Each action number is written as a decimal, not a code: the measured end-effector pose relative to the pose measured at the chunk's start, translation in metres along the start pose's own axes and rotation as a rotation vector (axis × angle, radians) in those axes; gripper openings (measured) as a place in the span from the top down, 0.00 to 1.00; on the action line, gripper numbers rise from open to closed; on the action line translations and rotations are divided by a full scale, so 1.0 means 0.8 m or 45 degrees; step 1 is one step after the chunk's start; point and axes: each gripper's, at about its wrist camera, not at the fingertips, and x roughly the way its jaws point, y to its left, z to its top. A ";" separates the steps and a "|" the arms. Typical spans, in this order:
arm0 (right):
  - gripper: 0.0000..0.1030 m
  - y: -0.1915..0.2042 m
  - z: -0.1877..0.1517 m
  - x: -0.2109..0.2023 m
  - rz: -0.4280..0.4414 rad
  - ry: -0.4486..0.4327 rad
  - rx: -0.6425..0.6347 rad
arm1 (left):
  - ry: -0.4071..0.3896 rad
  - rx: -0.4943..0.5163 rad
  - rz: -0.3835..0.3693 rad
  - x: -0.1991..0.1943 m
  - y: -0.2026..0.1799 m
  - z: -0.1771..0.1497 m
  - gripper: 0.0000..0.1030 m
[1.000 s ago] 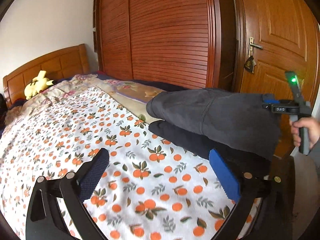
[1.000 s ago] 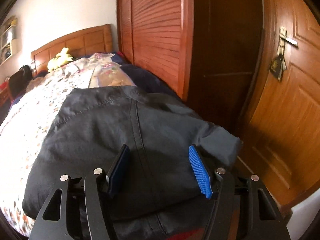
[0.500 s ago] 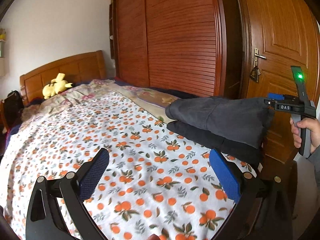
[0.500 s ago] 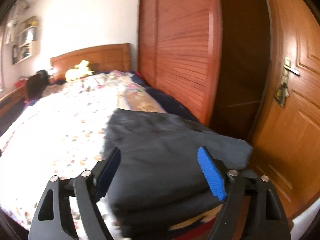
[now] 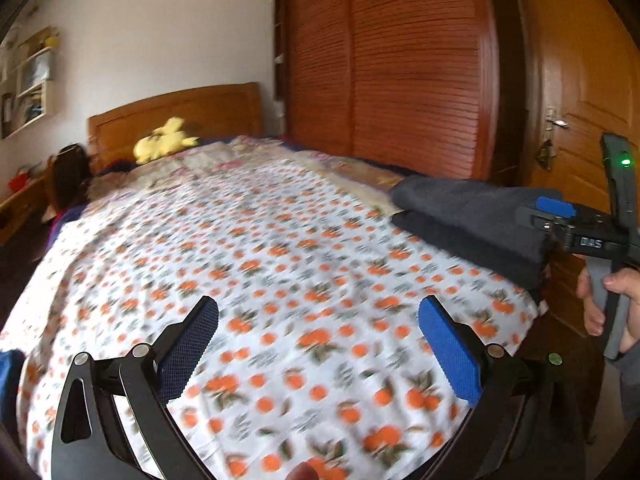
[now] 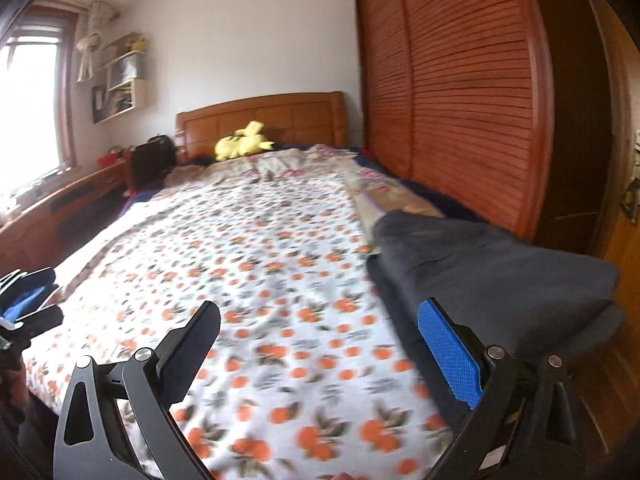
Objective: Fold large clothes
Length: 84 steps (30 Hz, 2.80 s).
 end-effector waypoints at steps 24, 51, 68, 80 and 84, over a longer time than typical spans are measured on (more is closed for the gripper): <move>0.07 0.229 -0.028 -0.031 0.359 -0.064 -0.054 | -0.028 -0.295 0.444 -0.160 0.142 -0.078 0.02; 0.07 0.269 -0.019 -0.057 0.399 -0.116 -0.104 | -0.116 -0.316 0.489 -0.213 0.139 -0.065 0.02; 0.07 0.265 -0.023 -0.054 0.395 -0.108 -0.099 | -0.117 -0.316 0.493 -0.213 0.141 -0.067 0.02; 0.07 0.264 -0.023 -0.054 0.391 -0.108 -0.097 | -0.118 -0.315 0.492 -0.213 0.140 -0.068 0.02; 0.07 0.264 -0.023 -0.054 0.394 -0.108 -0.097 | -0.120 -0.313 0.492 -0.215 0.140 -0.068 0.02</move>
